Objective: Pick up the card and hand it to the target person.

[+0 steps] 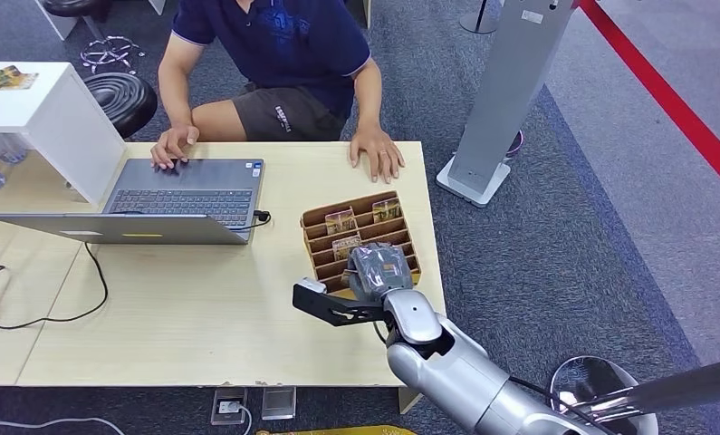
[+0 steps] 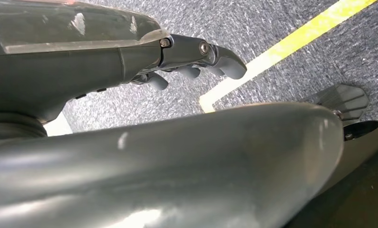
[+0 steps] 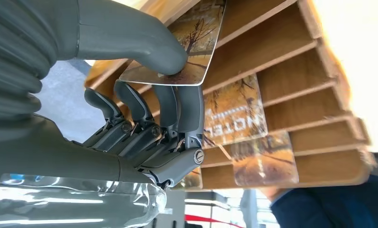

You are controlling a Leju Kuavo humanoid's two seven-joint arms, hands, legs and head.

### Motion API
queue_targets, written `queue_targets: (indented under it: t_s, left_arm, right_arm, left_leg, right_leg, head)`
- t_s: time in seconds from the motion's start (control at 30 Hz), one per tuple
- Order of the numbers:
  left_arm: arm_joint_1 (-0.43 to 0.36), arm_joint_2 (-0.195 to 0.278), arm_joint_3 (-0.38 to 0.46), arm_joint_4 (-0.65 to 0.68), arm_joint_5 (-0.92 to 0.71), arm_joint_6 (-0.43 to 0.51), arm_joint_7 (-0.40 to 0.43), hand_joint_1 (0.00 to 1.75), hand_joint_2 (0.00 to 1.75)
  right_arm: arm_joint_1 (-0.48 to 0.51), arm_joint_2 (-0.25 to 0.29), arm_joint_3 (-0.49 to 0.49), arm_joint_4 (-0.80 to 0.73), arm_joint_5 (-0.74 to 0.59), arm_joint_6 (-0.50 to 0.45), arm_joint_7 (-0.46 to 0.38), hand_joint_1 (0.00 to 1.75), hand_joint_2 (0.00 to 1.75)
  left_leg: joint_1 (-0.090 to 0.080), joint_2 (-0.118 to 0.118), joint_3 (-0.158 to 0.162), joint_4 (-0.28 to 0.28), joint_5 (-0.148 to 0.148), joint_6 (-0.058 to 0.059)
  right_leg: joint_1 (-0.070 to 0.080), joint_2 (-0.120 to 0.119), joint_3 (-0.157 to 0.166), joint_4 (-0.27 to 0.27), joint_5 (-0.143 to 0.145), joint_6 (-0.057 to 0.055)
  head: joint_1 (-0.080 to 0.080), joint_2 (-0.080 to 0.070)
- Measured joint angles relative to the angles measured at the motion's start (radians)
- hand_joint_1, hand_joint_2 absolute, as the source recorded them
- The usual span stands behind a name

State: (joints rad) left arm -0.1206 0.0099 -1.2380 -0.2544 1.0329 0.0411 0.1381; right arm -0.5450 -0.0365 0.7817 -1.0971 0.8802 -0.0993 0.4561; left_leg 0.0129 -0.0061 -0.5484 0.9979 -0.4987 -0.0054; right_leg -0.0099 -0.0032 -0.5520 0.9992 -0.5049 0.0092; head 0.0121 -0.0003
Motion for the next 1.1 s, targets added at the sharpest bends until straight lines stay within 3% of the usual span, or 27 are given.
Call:
queue_targets:
  t_s: [0.27, 0.73, 0.93, 1.1]
  left_arm:
    - [0.002, 0.000, 0.003, 0.000, 0.001, -0.004, -0.006, 0.00, 0.00]
    - [0.006, 0.000, 0.003, 0.000, 0.006, -0.008, -0.020, 0.00, 0.00]
    - [0.005, 0.000, 0.004, 0.000, 0.005, -0.009, -0.011, 0.00, 0.00]
    - [0.002, -0.001, 0.003, 0.000, -0.012, -0.016, -0.002, 0.00, 0.00]
  right_arm:
    - [-0.029, -0.023, 0.001, -0.172, -0.038, 0.068, -0.081, 1.64, 1.75]
    - [-0.191, -0.074, 0.003, -0.519, -0.084, 0.138, -0.065, 1.64, 1.75]
    - [-0.237, -0.077, 0.007, -0.530, -0.094, 0.092, -0.070, 1.64, 1.75]
    - [-0.316, -0.023, 0.029, -0.372, -0.055, 0.009, -0.132, 1.64, 1.75]
  left_leg:
    - [0.000, 0.000, 0.000, 0.000, 0.000, 0.000]
    - [0.000, 0.001, 0.000, 0.000, 0.000, 0.000]
    - [0.000, 0.000, -0.001, 0.000, 0.000, 0.000]
    - [0.000, 0.000, -0.001, 0.000, 0.000, 0.000]
  right_leg:
    - [0.000, 0.000, 0.000, 0.000, 0.000, 0.000]
    - [0.000, 0.000, 0.000, 0.000, 0.000, 0.000]
    - [0.000, 0.000, 0.000, 0.000, 0.000, 0.000]
    - [0.000, 0.000, 0.000, 0.001, 0.000, 0.000]
  head:
    - [-0.001, 0.000]
    - [0.000, 0.000]
    - [0.000, 0.000]
    - [-0.001, 0.000]
